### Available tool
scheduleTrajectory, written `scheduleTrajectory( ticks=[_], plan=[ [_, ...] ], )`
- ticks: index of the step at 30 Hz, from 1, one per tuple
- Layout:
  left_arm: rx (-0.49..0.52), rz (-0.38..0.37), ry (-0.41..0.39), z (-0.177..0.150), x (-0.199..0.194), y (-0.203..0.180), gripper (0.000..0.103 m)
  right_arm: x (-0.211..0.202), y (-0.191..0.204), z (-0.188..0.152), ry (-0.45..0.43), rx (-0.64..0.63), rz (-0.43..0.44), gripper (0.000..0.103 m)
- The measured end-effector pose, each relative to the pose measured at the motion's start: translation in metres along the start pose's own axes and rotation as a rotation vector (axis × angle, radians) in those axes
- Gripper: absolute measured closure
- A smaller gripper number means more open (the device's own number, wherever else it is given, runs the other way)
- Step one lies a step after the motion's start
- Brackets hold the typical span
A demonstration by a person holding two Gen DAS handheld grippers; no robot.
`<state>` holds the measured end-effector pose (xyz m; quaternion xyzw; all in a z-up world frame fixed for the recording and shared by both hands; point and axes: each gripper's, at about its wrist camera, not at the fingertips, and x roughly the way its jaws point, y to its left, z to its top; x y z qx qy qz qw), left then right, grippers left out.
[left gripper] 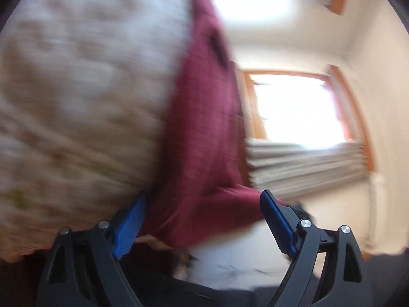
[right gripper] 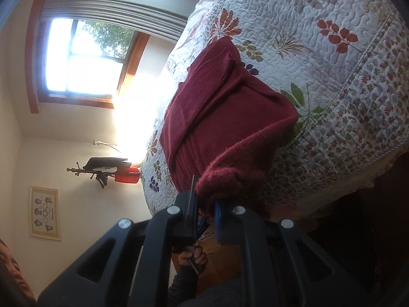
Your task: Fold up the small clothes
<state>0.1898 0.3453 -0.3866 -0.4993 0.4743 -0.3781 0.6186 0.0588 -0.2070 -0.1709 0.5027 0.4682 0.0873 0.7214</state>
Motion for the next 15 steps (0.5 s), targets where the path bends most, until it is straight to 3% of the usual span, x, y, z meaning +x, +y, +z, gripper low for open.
scheduleTrajectory(
  ticks=[2,7,9,12,15],
  plan=[
    [0.034,0.022,0.026,-0.006,0.004,-0.001,0.015,0.002,-0.001,0.0,0.002,0.0,-0.011,0.094],
    [0.162,0.11,0.17,-0.025,0.065,-0.008,0.015,0.007,-0.006,0.002,-0.004,0.01,-0.034,0.094],
    [0.166,0.131,0.169,-0.034,0.079,-0.001,0.015,0.008,-0.007,0.003,0.0,0.008,-0.047,0.094],
    [0.151,0.082,0.148,-0.042,0.081,0.002,0.015,0.008,-0.009,0.004,0.002,0.006,-0.063,0.094],
    [0.125,-0.033,0.165,-0.03,0.081,-0.012,0.017,0.008,-0.013,0.005,-0.002,0.013,-0.077,0.094]
  ],
)
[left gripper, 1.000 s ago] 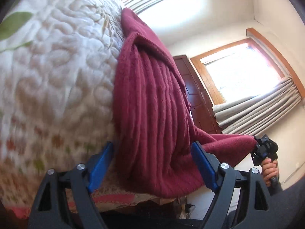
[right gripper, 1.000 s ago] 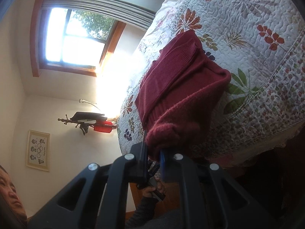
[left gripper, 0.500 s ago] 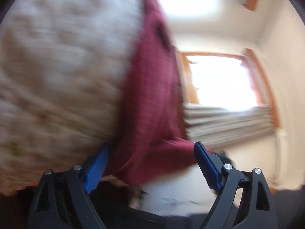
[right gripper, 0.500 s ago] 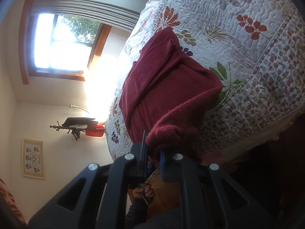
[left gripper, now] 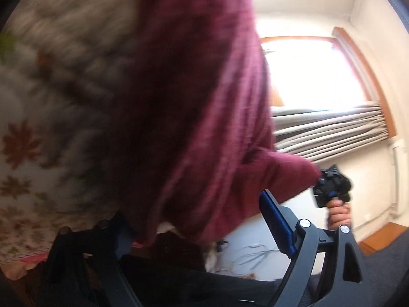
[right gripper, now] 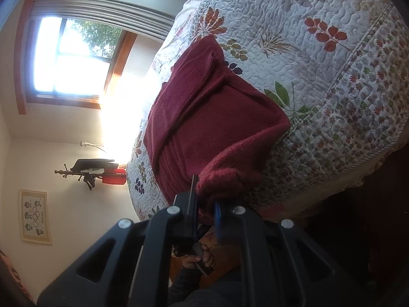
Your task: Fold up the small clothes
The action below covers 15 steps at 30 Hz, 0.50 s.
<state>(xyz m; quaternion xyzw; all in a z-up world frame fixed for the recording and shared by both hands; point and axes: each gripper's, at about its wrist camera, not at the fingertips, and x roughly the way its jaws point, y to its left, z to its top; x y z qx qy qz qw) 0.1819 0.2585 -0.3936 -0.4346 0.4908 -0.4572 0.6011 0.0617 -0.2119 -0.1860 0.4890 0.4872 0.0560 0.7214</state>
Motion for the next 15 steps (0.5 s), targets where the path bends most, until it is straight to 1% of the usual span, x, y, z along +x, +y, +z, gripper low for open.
scheduleTrajectory(
  ticks=[2,4,5,6,7,8,9,10,12,14,15],
  plan=[
    [-0.008,-0.103,0.031,0.002,-0.008,-0.015,0.025,0.0,-0.003,0.001,-0.003,0.005,-0.006,0.094],
    [-0.022,-0.245,0.056,0.002,-0.023,-0.033,0.025,-0.002,-0.005,0.001,-0.008,0.009,-0.009,0.094],
    [-0.012,-0.307,0.054,0.0,-0.033,-0.041,0.025,-0.003,-0.006,0.001,-0.011,0.011,-0.008,0.094],
    [-0.001,-0.337,0.04,0.003,-0.051,-0.043,0.025,-0.003,-0.008,0.002,-0.014,0.014,-0.007,0.094],
    [-0.006,-0.329,0.01,0.003,-0.06,-0.041,0.023,-0.004,-0.009,0.003,-0.017,0.017,-0.007,0.094],
    [-0.025,-0.297,-0.037,0.004,-0.068,-0.032,0.023,-0.003,-0.011,0.003,-0.017,0.022,-0.006,0.094],
    [-0.059,-0.272,-0.079,0.005,-0.073,-0.018,0.022,-0.003,-0.013,0.004,-0.017,0.026,-0.006,0.094],
    [-0.103,-0.266,-0.1,0.006,-0.074,-0.004,0.021,-0.001,-0.014,0.005,-0.013,0.029,-0.008,0.094],
    [-0.145,-0.23,-0.092,0.007,-0.066,0.012,0.021,0.003,-0.016,0.004,0.001,0.031,-0.022,0.094],
    [-0.165,-0.232,-0.053,0.004,-0.057,0.022,0.021,0.007,-0.017,0.004,0.015,0.028,-0.033,0.094],
    [-0.17,-0.22,-0.038,0.003,-0.054,0.025,0.021,0.008,-0.017,0.003,0.016,0.025,-0.037,0.094]
  ],
)
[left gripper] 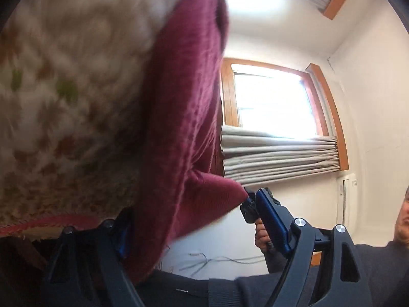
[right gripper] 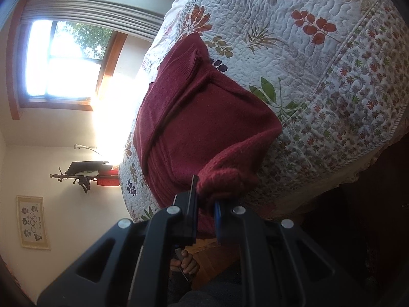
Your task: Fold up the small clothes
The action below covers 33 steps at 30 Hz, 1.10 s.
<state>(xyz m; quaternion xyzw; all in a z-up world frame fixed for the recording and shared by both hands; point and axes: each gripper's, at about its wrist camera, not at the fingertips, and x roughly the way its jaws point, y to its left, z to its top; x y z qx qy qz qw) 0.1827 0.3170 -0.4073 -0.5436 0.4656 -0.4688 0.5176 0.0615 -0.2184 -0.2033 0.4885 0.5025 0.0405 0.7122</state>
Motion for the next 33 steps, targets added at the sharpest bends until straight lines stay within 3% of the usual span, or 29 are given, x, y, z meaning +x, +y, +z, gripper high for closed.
scheduleTrajectory(
  ticks=[6,12,17,18,22,27,33],
  plan=[
    [-0.022,0.05,0.034,-0.015,0.009,0.014,0.022,-0.003,-0.005,0.0,-0.005,0.009,-0.004,0.094],
    [-0.068,0.149,0.103,-0.033,0.006,0.04,0.025,-0.003,-0.01,0.001,-0.005,0.016,-0.008,0.094],
    [-0.105,0.202,0.077,-0.046,-0.012,0.041,0.074,-0.003,-0.016,0.0,-0.008,0.027,-0.001,0.094],
    [-0.105,0.204,0.061,-0.047,-0.018,0.038,0.079,-0.003,-0.019,-0.001,-0.009,0.031,0.001,0.094],
    [-0.092,0.158,0.024,-0.046,-0.039,0.016,0.093,-0.004,-0.029,-0.004,-0.015,0.053,0.012,0.094],
    [-0.077,0.073,-0.019,-0.055,-0.065,-0.026,0.096,-0.004,-0.047,-0.011,-0.031,0.088,0.041,0.094],
    [-0.044,-0.01,-0.102,-0.07,-0.086,-0.102,0.096,-0.002,-0.068,-0.027,-0.03,0.115,0.079,0.094]
  ],
)
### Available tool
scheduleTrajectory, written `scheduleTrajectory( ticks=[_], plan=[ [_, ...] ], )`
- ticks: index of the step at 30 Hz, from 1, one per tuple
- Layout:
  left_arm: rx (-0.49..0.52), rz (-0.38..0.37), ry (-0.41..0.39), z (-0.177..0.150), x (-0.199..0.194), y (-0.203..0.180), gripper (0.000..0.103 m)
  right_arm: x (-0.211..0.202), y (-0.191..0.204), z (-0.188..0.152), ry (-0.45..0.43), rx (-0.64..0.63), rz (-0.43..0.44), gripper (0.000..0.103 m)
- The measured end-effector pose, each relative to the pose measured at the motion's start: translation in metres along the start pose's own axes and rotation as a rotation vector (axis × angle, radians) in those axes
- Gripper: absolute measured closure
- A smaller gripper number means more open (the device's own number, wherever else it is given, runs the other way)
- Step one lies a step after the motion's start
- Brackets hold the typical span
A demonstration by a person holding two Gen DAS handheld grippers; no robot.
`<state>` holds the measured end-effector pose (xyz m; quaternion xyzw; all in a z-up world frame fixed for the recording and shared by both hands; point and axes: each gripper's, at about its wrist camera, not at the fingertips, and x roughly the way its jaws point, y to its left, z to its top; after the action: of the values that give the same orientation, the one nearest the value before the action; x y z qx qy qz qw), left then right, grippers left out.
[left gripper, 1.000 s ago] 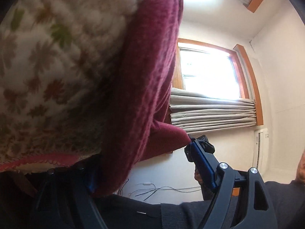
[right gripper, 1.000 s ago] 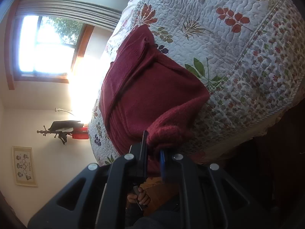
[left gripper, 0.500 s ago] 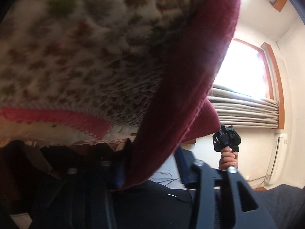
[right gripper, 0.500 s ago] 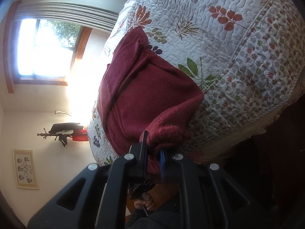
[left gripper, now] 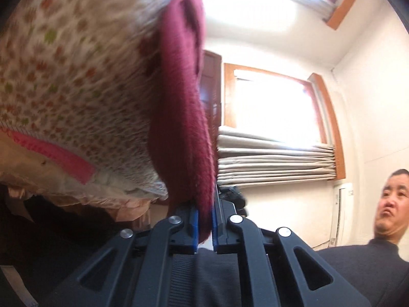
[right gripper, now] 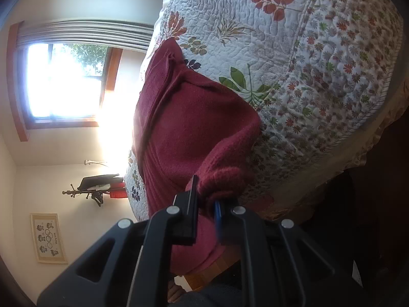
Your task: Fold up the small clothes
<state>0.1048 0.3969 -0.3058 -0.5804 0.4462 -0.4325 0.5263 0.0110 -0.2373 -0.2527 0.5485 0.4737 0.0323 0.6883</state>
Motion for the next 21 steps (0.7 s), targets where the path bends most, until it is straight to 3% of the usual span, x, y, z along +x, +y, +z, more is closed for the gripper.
scheduleTrajectory(
  ticks=[5,10,16,21],
  plan=[
    [-0.014,-0.021,-0.036,0.005,-0.013,-0.037,0.096,-0.005,-0.01,-0.018,0.011,-0.001,0.039,0.094],
    [-0.076,-0.111,-0.115,0.002,-0.008,-0.047,0.096,-0.02,0.001,-0.02,-0.029,-0.011,0.096,0.094],
    [-0.124,-0.247,-0.296,0.022,0.014,-0.048,0.096,-0.034,0.053,0.017,-0.09,-0.095,0.197,0.094],
    [-0.16,-0.313,-0.48,0.067,0.024,-0.047,0.096,-0.011,0.094,0.065,-0.077,-0.157,0.188,0.094]
  ],
)
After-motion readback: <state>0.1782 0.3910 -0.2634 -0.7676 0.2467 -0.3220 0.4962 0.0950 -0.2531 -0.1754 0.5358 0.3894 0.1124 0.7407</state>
